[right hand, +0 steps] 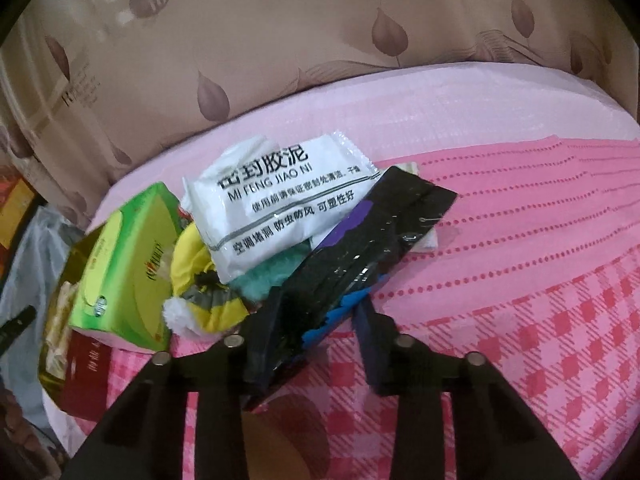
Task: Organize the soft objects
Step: 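Grasp the black-and-blue pouch with the right tool and lift it, then grasp the tan makeup sponge with the left tool while the right tool holds the pouch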
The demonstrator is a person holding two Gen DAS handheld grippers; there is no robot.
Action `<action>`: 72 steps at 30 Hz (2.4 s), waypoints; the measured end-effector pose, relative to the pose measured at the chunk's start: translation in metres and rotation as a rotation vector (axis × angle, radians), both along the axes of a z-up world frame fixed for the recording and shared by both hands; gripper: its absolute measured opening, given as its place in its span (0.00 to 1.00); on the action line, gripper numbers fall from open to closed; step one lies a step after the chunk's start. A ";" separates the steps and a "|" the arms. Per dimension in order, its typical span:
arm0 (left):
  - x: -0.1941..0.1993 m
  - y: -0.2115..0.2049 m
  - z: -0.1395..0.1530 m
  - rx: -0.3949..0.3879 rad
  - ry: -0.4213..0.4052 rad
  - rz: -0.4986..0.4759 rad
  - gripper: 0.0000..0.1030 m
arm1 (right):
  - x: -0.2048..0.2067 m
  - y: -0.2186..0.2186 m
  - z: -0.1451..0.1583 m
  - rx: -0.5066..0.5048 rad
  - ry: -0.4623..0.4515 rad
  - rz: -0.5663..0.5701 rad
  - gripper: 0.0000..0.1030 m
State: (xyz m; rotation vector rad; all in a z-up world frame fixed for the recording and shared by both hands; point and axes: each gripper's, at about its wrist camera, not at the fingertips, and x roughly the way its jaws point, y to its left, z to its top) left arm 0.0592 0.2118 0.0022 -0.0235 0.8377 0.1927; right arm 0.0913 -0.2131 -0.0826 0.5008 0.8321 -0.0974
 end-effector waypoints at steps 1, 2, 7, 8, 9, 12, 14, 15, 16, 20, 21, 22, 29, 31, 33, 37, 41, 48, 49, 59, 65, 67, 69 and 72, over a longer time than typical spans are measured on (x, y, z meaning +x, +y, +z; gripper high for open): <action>0.000 -0.001 0.000 0.002 0.000 -0.001 0.48 | 0.000 0.000 0.001 0.006 -0.003 -0.001 0.25; 0.000 -0.001 0.000 0.003 0.001 -0.003 0.48 | -0.001 0.000 0.002 0.010 -0.007 0.003 0.24; 0.000 -0.001 -0.001 0.002 0.000 -0.002 0.48 | -0.005 0.006 0.013 -0.058 -0.041 0.029 0.21; 0.000 -0.001 -0.001 0.002 -0.001 -0.002 0.48 | -0.005 0.006 0.015 -0.062 -0.044 0.034 0.20; 0.000 -0.001 -0.001 0.002 -0.001 -0.003 0.48 | -0.005 0.005 0.017 -0.069 -0.047 0.037 0.20; 0.000 -0.002 -0.001 0.005 0.002 -0.004 0.48 | -0.005 0.004 0.025 -0.105 -0.048 0.052 0.17; 0.000 -0.002 -0.002 0.006 0.002 -0.005 0.48 | -0.006 0.001 0.030 -0.133 -0.047 0.054 0.16; 0.000 -0.002 -0.002 0.006 0.003 -0.005 0.48 | -0.006 -0.002 0.034 -0.150 -0.049 0.054 0.16; 0.000 -0.003 -0.002 0.007 0.003 -0.005 0.48 | -0.007 -0.004 0.037 -0.172 -0.053 0.051 0.14; 0.001 -0.003 -0.003 0.011 0.006 -0.007 0.48 | -0.011 -0.017 0.042 -0.249 -0.042 0.050 0.09; 0.000 -0.004 -0.003 0.013 0.004 -0.009 0.48 | -0.011 -0.019 0.042 -0.264 -0.037 0.054 0.09; 0.000 -0.004 -0.003 0.015 0.004 -0.010 0.48 | -0.010 -0.022 0.041 -0.282 -0.024 0.053 0.09; 0.000 -0.008 -0.003 0.029 0.005 -0.025 0.48 | -0.005 -0.028 0.026 -0.297 0.024 0.100 0.12; 0.000 -0.010 -0.003 0.035 0.005 -0.031 0.48 | 0.000 -0.029 0.021 -0.296 0.042 0.112 0.14; 0.000 -0.013 -0.004 0.042 0.004 -0.042 0.48 | 0.003 -0.029 0.016 -0.289 0.051 0.112 0.15; -0.003 -0.024 -0.004 0.051 -0.001 -0.085 0.48 | 0.005 -0.029 0.012 -0.287 0.044 0.116 0.15; -0.005 -0.045 -0.008 0.076 0.008 -0.149 0.48 | 0.002 -0.028 0.016 -0.301 0.023 0.123 0.11; -0.020 -0.098 -0.010 0.120 0.010 -0.297 0.48 | -0.017 -0.044 0.040 -0.291 -0.038 0.112 0.11; -0.022 -0.105 -0.009 0.117 0.009 -0.317 0.48 | -0.017 -0.046 0.044 -0.291 -0.045 0.108 0.11; -0.039 -0.209 -0.013 0.003 0.048 -0.551 0.48 | -0.062 -0.108 0.074 -0.371 -0.081 0.001 0.11; -0.049 -0.279 -0.022 -0.037 0.090 -0.705 0.48 | -0.079 -0.149 0.040 -0.357 -0.006 -0.080 0.11; -0.051 -0.301 -0.025 -0.046 0.111 -0.755 0.50 | -0.080 -0.156 0.031 -0.348 0.006 -0.091 0.11; -0.052 -0.323 -0.028 -0.044 0.114 -0.809 0.63 | -0.080 -0.160 0.023 -0.349 0.017 -0.097 0.11; -0.052 -0.350 -0.032 -0.045 0.127 -0.869 0.63 | -0.079 -0.166 0.010 -0.314 0.032 -0.096 0.11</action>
